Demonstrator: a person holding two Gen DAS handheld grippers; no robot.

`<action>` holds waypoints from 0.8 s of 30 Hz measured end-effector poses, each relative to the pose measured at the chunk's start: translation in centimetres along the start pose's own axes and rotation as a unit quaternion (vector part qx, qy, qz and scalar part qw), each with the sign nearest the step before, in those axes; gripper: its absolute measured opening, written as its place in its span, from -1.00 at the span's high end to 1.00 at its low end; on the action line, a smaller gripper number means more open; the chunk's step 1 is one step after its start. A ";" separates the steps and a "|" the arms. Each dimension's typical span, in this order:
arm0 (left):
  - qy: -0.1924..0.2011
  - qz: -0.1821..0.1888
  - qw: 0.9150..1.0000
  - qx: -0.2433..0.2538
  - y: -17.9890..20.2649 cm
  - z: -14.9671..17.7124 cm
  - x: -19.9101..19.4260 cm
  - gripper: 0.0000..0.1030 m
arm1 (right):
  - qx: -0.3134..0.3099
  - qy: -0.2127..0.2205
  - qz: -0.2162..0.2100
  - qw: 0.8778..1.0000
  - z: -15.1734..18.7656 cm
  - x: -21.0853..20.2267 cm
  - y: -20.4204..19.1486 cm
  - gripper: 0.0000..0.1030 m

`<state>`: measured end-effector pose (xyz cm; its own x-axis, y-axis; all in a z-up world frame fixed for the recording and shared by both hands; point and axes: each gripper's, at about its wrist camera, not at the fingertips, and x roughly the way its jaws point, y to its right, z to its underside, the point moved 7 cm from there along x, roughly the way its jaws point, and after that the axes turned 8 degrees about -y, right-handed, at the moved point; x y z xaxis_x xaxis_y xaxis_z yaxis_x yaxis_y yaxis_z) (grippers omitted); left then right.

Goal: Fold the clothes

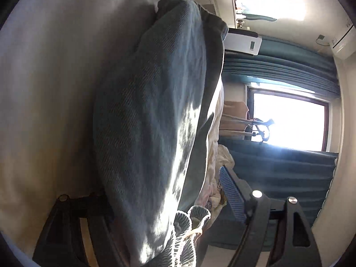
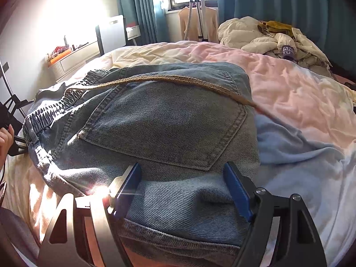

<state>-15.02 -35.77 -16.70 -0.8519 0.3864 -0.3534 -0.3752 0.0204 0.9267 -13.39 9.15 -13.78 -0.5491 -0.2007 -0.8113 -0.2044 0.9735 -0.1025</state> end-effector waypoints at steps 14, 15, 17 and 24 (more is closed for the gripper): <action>0.093 0.036 0.991 0.090 2.6 -6.4 -0.9 -0.51 | 0.001 0.002 -0.004 1.000 -0.7 0.7 -0.3 -0.53; 0.095 0.018 0.989 0.108 3.0 -6.4 -0.7 -0.48 | 0.001 0.002 -0.005 1.000 -0.7 0.7 -0.3 -0.53; 0.103 -0.028 0.983 0.147 3.6 -6.2 -0.1 -0.23 | 0.002 0.001 -0.005 1.000 -0.7 0.7 -0.3 -0.53; 0.163 -0.127 0.929 0.309 10.3 -2.4 -0.7 0.74 | 0.000 -0.003 -0.007 1.000 -0.8 0.5 -0.3 -0.53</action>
<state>-19.16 -38.03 -7.20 -0.8676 0.0003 -0.4973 -0.3835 0.6362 0.6694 -14.22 8.73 -13.70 -0.5405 -0.2138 -0.8137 -0.2127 0.9705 -0.1137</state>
